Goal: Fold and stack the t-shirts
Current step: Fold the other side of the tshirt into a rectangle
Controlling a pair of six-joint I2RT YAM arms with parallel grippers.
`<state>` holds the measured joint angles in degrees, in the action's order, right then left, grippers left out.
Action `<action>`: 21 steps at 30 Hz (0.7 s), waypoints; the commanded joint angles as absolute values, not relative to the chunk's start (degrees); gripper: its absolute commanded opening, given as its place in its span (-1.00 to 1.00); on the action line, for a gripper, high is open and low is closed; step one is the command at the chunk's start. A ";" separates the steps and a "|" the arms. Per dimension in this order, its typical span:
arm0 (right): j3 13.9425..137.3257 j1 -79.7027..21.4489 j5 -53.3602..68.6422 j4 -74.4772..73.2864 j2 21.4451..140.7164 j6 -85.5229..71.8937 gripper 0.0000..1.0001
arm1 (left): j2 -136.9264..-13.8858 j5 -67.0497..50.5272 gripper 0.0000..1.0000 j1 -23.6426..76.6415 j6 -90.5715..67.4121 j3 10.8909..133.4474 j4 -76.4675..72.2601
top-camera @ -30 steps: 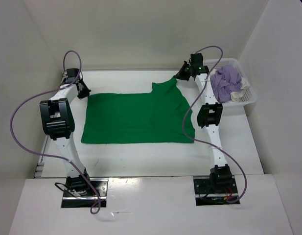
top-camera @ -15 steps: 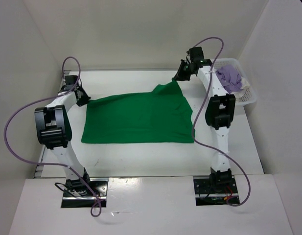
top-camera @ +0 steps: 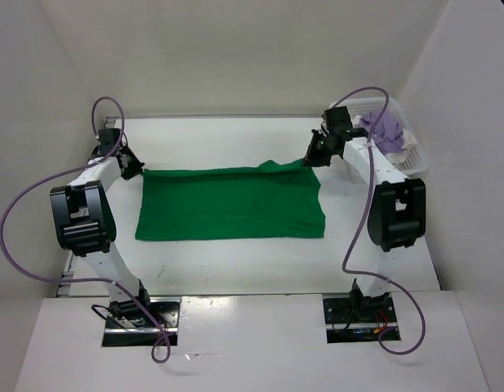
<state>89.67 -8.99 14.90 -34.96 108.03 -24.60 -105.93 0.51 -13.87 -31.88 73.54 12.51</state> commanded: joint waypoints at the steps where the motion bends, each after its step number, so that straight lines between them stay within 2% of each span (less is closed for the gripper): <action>1: 83.51 -8.70 11.87 -31.29 99.15 -25.31 -1.00 | -102.22 -0.53 -1.00 -14.33 -32.78 71.64 10.72; 9: 65.16 -8.70 8.79 -30.76 87.46 -28.91 -1.00 | -99.50 0.00 -1.00 -14.33 -32.26 67.59 10.72; 14: 58.37 -8.70 6.50 -31.82 83.41 -32.69 -1.00 | -98.80 0.00 -1.00 -14.33 -32.78 66.89 11.34; 19: 51.69 -6.42 9.23 -31.29 81.39 -35.16 -0.98 | -96.86 2.02 -1.00 -14.33 -32.78 64.42 12.03; 21: 51.15 -6.42 7.48 -31.29 80.16 -36.38 -0.92 | -96.15 2.55 -0.98 -14.33 -32.26 63.02 12.04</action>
<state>52.03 -7.03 9.39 -32.34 83.66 -34.13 -98.67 0.67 -13.87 -31.94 64.45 12.40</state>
